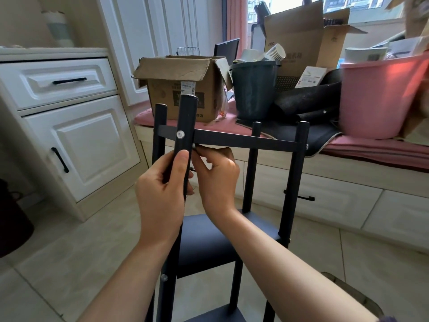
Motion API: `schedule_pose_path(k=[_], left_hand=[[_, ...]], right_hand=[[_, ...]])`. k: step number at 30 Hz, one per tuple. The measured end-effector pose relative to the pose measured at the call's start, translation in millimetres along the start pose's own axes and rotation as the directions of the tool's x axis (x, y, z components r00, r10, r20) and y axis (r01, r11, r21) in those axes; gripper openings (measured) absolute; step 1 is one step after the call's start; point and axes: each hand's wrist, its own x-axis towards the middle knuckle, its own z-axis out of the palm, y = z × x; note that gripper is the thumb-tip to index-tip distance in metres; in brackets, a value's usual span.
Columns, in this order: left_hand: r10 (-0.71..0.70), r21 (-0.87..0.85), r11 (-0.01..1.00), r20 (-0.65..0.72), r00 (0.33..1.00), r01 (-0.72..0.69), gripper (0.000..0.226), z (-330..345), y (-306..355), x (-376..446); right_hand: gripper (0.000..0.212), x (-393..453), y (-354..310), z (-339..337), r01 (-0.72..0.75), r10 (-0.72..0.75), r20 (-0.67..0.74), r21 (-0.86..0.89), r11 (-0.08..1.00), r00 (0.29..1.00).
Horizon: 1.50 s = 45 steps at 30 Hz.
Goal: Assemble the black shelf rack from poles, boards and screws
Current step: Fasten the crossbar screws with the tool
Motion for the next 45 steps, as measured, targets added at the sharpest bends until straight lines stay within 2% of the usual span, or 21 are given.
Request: schedule_pose_path(k=[4, 12, 21, 26, 33, 42, 45], left_hand=[[-0.013, -0.008, 1.0, 0.003, 1.0, 0.013, 0.028, 1, 0, 1], [-0.027, -0.033, 0.999, 0.009, 1.0, 0.028, 0.029, 5, 0, 1], [-0.014, -0.033, 0.999, -0.001, 1.0, 0.014, 0.026, 6, 3, 2], [-0.032, -0.047, 0.998, 0.006, 0.999, 0.032, 0.03, 5, 3, 0], [-0.049, -0.052, 0.997, 0.013, 0.999, 0.049, 0.026, 7, 7, -3], [-0.047, -0.06, 0.997, 0.022, 0.999, 0.048, 0.02, 10, 12, -5], [-0.053, -0.057, 0.997, 0.018, 0.998, 0.054, 0.019, 10, 12, -5]], right_hand=[[0.012, 2, 1, 4, -0.034, 0.034, -0.011, 0.045, 0.998, 0.999], [0.014, 4, -1, -1, -0.009, 0.007, 0.033, 0.078, 0.997, 0.999], [0.018, 1, -3, -29, 0.035, -0.034, 0.116, -0.004, 0.999, 0.993], [0.01, 0, -10, -45, 0.079, -0.064, 0.142, -0.1, 0.992, 0.988], [0.012, -1, -18, -65, 0.141, -0.086, 0.208, -0.264, 0.954, 0.974], [0.016, 3, -33, -73, 0.076, 0.001, 0.278, -0.267, 0.961, 0.96], [0.015, 6, -37, -73, 0.116, -0.056, 0.224, -0.265, 0.957, 0.973]])
